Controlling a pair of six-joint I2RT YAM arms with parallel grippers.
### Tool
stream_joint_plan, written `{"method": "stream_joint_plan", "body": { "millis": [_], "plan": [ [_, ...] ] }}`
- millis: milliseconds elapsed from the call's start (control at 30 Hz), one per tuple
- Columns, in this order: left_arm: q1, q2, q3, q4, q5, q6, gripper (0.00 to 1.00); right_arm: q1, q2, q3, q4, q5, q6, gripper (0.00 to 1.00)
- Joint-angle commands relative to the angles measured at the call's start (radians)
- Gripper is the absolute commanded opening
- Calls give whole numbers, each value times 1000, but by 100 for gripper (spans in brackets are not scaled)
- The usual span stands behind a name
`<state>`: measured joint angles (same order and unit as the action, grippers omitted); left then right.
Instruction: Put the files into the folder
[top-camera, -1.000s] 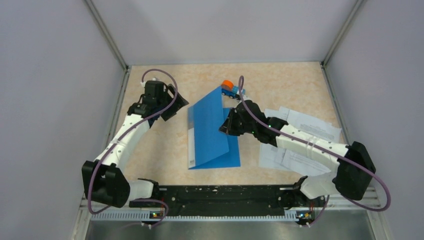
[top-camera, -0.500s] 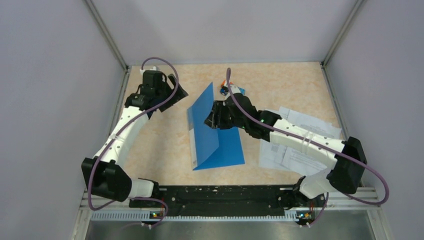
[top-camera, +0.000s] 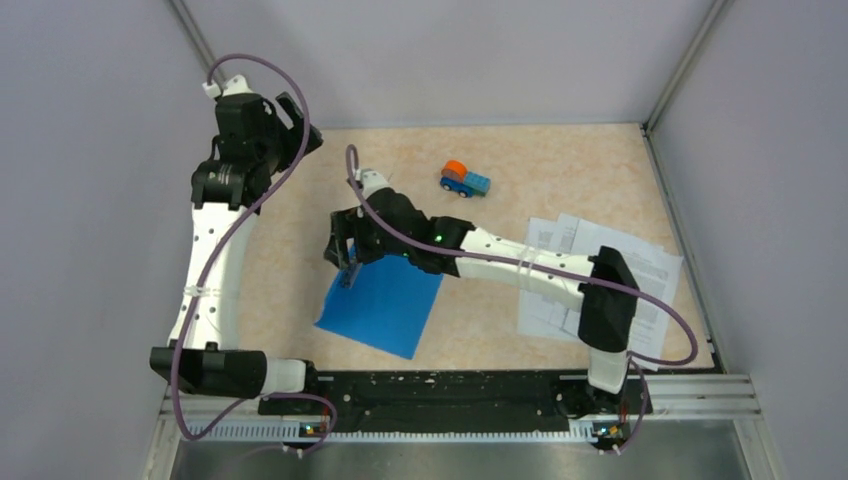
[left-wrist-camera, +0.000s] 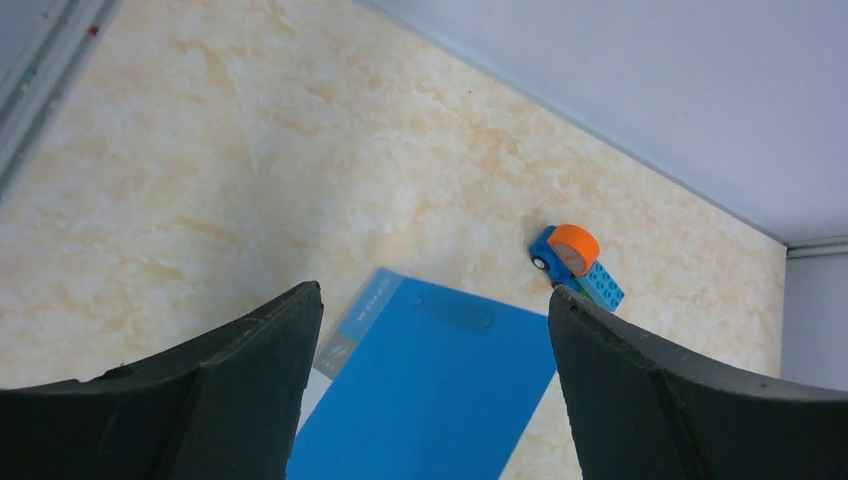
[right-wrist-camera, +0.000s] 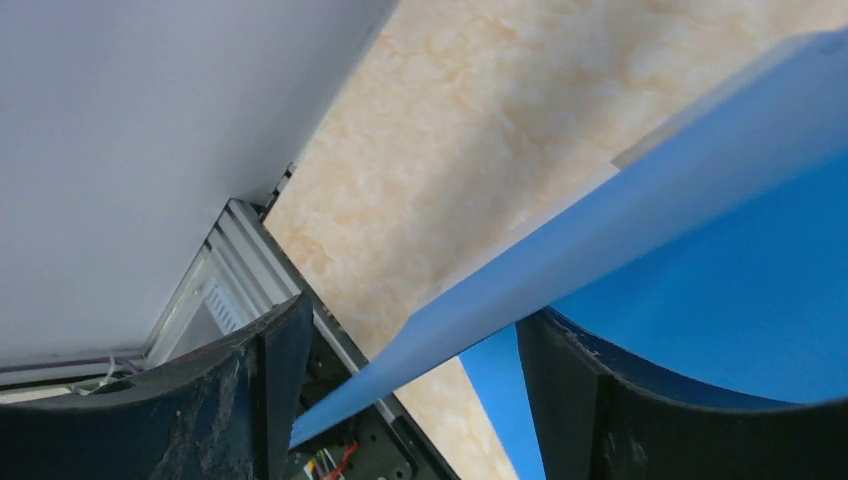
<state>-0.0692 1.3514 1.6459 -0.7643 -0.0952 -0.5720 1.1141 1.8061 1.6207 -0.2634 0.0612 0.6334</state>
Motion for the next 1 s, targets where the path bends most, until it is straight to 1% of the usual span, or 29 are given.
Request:
{"method": "stream_joint_plan", "body": {
  "millis": [0,67,233,333,400,467,500,567,633,800,933,967],
  "plan": [
    [1,35,86,-61,-32,84,88,55,95,167,-21,24,-78,74],
    [0,35,83,-65,-31,116,88,60,136,200,-21,27,-98,74],
    [0,59,81,-95,50,212,86,60,181,212,13,50,-155,75],
    [0,48,38,-83,130,209,85,60,179,185,54,73,-193,76],
    [0,23,-6,-73,109,196,84,59,178,182,57,104,-208,74],
    [0,-14,-61,-51,58,186,84,57,175,176,57,139,-216,70],
    [0,-30,-82,-42,39,180,84,55,171,170,58,151,-215,65],
    [0,-56,-114,-37,14,171,85,41,163,155,59,166,-194,53],
    [2,-67,-134,-34,1,169,85,22,157,139,62,155,-164,46],
    [2,-78,-188,-23,3,153,85,-13,158,113,79,128,-111,40],
    [0,-110,-252,-17,38,147,81,-31,165,111,76,120,-70,29],
    [-1,-124,-276,-17,48,147,80,-37,166,109,78,120,-58,24]
  ]
}}
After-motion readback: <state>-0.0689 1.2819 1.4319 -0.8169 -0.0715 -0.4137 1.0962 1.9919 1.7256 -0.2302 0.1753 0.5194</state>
